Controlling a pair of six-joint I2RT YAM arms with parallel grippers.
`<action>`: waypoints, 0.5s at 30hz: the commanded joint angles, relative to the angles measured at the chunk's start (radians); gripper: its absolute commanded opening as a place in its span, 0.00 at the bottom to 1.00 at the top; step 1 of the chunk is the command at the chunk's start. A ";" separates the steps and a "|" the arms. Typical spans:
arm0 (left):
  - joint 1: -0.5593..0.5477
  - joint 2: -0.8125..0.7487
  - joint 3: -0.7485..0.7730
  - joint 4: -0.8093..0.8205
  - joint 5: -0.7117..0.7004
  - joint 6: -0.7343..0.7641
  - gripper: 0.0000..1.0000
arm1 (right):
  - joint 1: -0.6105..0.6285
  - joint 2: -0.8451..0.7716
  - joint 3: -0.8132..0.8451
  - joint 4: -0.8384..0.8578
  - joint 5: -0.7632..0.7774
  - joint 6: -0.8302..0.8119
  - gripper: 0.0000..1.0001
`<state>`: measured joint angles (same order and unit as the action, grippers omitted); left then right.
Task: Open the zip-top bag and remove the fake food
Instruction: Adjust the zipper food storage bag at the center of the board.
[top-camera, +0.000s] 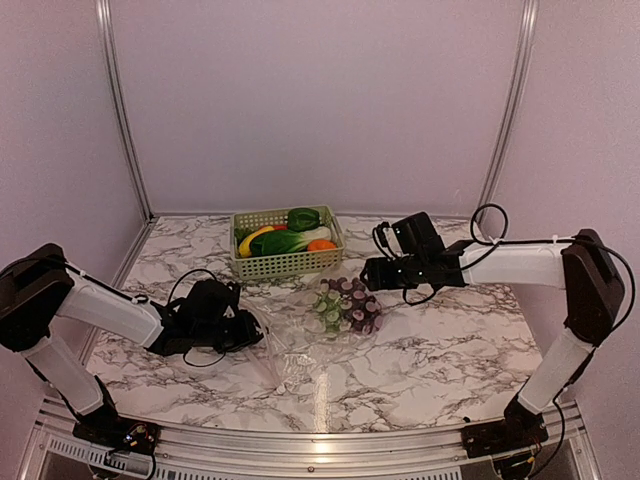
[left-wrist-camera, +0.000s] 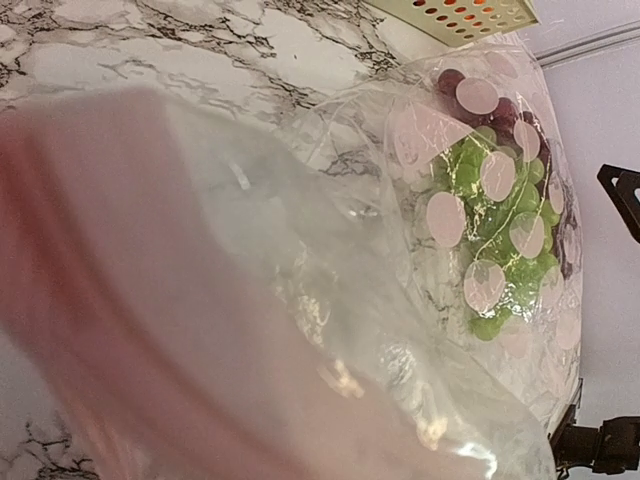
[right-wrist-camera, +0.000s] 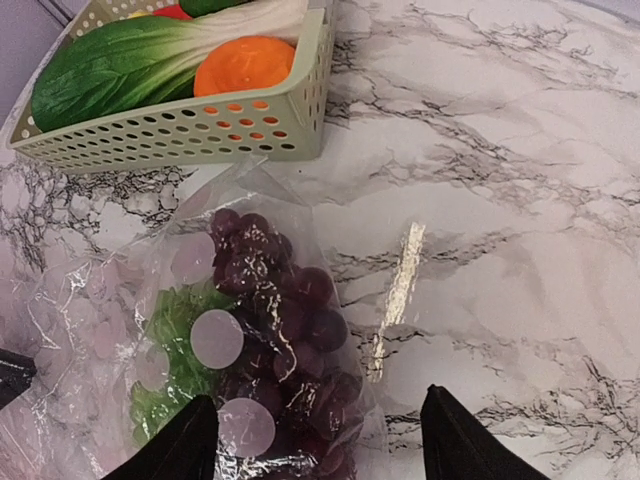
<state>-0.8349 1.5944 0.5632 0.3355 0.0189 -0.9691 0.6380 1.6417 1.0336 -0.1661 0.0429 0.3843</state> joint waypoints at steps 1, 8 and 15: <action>0.023 0.000 -0.010 -0.030 0.018 0.034 0.30 | -0.052 0.061 0.037 0.060 -0.165 -0.013 0.65; 0.050 0.000 -0.010 -0.034 0.033 0.047 0.30 | -0.071 0.117 0.010 0.122 -0.254 -0.022 0.63; 0.058 0.002 -0.007 -0.036 0.043 0.056 0.30 | -0.072 0.141 0.017 0.113 -0.253 -0.015 0.49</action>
<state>-0.7860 1.5944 0.5632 0.3302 0.0490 -0.9340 0.5728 1.7668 1.0409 -0.0624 -0.1955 0.3660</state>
